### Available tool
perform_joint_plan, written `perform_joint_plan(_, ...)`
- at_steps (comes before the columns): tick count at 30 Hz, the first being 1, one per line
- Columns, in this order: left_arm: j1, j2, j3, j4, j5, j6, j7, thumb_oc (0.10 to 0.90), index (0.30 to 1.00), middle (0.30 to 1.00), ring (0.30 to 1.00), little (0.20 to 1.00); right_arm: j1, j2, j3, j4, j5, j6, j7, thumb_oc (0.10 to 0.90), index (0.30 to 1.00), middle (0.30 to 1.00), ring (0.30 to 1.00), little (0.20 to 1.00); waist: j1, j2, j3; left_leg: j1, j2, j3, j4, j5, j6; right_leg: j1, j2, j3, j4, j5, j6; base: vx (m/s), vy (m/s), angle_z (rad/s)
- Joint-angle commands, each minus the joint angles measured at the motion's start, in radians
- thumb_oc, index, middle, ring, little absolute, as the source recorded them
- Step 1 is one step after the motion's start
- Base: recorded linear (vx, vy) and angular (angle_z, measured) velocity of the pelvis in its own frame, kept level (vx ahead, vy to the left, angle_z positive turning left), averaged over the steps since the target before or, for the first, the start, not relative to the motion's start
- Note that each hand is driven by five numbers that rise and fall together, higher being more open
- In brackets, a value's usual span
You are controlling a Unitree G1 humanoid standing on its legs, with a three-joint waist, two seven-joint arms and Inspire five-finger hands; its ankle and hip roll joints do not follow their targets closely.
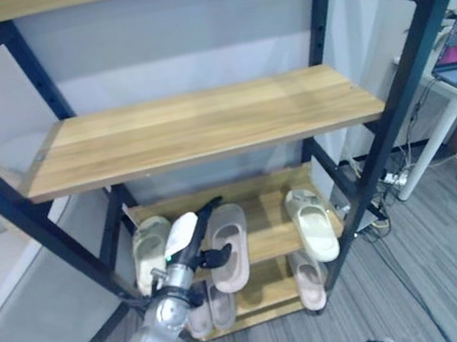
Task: Arrange the slippers neatly on the shoe rack.
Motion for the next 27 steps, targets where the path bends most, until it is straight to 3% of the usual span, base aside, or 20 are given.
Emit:
perform_joint_plan(1, -0.209, 0.012, 0.013, 0.023, 0.052, -0.033, 0.084, 0.8, 0.9, 0.9, 0.9, 0.9, -0.032, 0.001, 0.045, -0.032, -0.015, -0.023, 0.005, 0.8, 0.9, 0.9, 0.9, 0.9, -0.026, -0.015, -0.018, -0.014, -0.01, 0.01, -0.004, -0.052, -0.027, 0.041, -0.028, 0.039, 0.007, -0.116, 0.074, 0.04, 0.006, -0.11)
perform_joint_plan(27, -0.271, 0.062, 0.055, 0.155, 0.064, 0.025, 0.146, 0.8, 0.9, 0.9, 0.9, 0.9, -0.021, -0.003, 0.035, -0.051, -0.005, -0.021, 0.003, 0.8, 0.9, 0.9, 0.9, 0.9, -0.061, -0.021, -0.005, -0.041, -0.006, 0.079, -0.004, -0.079, -0.018, -0.029, -0.032, 0.115, 0.007, -0.102, 0.092, 0.02, 0.003, -0.12)
